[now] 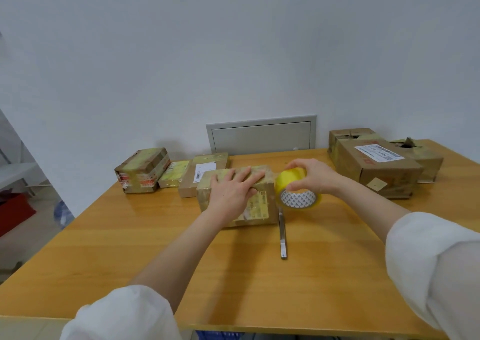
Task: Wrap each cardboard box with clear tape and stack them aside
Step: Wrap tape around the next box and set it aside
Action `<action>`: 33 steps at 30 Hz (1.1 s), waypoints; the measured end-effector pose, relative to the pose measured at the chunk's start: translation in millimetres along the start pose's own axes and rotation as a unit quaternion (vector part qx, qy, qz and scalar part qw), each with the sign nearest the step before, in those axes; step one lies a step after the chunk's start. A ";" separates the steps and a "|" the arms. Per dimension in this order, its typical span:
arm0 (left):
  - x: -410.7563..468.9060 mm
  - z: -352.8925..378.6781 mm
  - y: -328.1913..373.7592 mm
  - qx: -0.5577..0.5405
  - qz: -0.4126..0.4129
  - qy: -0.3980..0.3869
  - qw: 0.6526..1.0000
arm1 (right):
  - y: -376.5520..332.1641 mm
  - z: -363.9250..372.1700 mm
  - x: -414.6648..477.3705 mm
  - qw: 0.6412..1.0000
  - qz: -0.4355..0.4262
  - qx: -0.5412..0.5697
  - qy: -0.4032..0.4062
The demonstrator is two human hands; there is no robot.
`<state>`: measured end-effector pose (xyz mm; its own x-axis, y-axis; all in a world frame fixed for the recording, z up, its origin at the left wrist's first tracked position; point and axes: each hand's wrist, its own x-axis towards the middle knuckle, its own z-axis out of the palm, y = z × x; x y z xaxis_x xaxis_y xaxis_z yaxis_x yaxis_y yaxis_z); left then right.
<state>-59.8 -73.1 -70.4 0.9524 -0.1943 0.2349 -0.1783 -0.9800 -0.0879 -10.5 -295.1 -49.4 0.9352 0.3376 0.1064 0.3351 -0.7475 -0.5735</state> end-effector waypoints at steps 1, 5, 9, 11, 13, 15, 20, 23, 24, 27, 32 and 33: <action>0.5 0.6 -1.3 -0.004 0.006 0.017 1.000 | 0.1 1.7 -1.4 1.000 -0.001 -0.001 0.010; 6.4 1.9 -5.1 -0.008 0.039 0.073 0.997 | -4.9 2.7 -3.5 0.999 0.012 -0.014 0.042; -4.1 7.3 -9.7 -0.010 0.055 0.064 0.996 | -8.7 7.6 -9.2 0.999 0.024 -0.038 0.022; -9.0 3.3 -9.2 -0.020 0.051 0.042 0.998 | -12.1 11.9 -14.4 0.996 0.041 -0.067 0.039; -12.8 -1.5 -1.4 -0.010 0.022 0.051 0.998 | -17.2 15.3 -23.2 0.989 0.067 -0.098 0.083; -16.4 -2.4 9.6 0.013 -0.004 0.079 0.997 | -22.0 17.1 -39.0 0.976 0.076 -0.124 0.159; -22.0 -3.4 18.8 -0.028 -0.025 0.084 0.996 | -29.6 44.2 -85.3 0.988 0.058 -0.116 0.083; -29.3 -6.3 21.8 -0.033 -0.032 0.076 0.996 | -32.0 78.8 -99.9 0.985 0.120 -0.122 -0.039; -32.6 -5.6 22.0 -0.030 -0.031 0.074 0.996 | -33.3 86.1 -101.8 0.981 0.136 -0.128 -0.042; -40.5 -2.4 17.4 -0.019 -0.025 0.059 0.998 | -41.2 93.7 -103.8 0.977 0.155 -0.143 -0.024; -41.8 -2.6 3.2 -0.046 -0.055 0.065 0.995 | -47.9 79.0 -102.7 0.976 0.177 -0.105 -0.077; -42.1 -3.4 0.0 -0.063 -0.060 0.070 0.994 | -49.0 72.5 -103.8 0.975 0.184 -0.076 -0.103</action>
<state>-100.8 -65.1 -77.0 0.9266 -0.0713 0.3692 -0.1041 -0.9921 0.0696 -132.3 -252.1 -91.2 0.9576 0.1272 -0.2583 0.0097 -0.9108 -0.4127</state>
